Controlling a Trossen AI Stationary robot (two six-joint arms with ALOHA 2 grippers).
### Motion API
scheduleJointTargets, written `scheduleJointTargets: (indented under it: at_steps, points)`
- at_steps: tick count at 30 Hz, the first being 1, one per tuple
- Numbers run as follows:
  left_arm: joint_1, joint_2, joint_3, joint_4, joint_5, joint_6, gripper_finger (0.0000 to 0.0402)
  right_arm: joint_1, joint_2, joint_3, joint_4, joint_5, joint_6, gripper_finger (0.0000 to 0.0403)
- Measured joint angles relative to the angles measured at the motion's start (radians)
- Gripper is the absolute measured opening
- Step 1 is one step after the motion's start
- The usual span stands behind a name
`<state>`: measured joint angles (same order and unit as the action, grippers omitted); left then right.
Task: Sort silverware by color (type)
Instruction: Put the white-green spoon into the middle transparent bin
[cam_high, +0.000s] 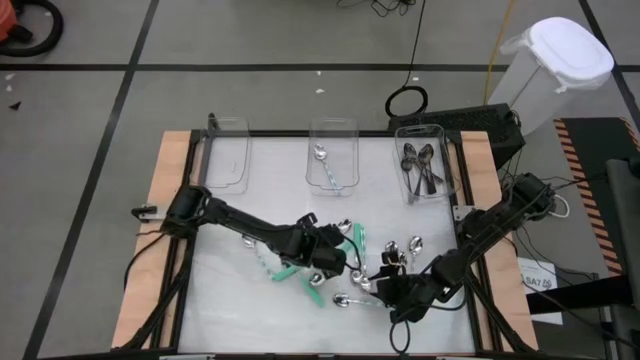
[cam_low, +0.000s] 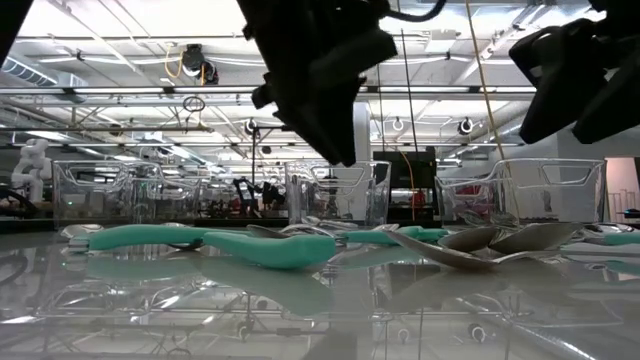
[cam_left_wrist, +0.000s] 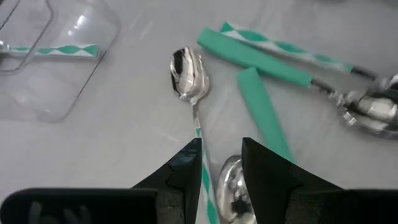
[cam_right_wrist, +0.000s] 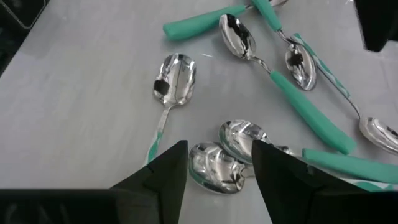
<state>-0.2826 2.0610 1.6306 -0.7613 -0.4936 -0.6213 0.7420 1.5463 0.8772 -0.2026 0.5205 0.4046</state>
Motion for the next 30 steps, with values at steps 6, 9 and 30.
scheduleJointTargets:
  at_steps: [6,9,30]
  points:
    - [0.052,0.055,0.000,0.007,0.100,-0.029,0.0115,0.000,0.000,0.000,-0.012,0.001,0.000,0.0173]
    - [0.081,0.082,0.000,0.005,0.175,-0.035,0.0115,0.000,0.000,0.000,-0.017,0.001,-0.001,0.0173]
    - [0.143,0.146,0.002,0.008,0.243,0.003,0.0116,0.000,0.000,0.000,-0.020,0.000,0.002,0.0173]
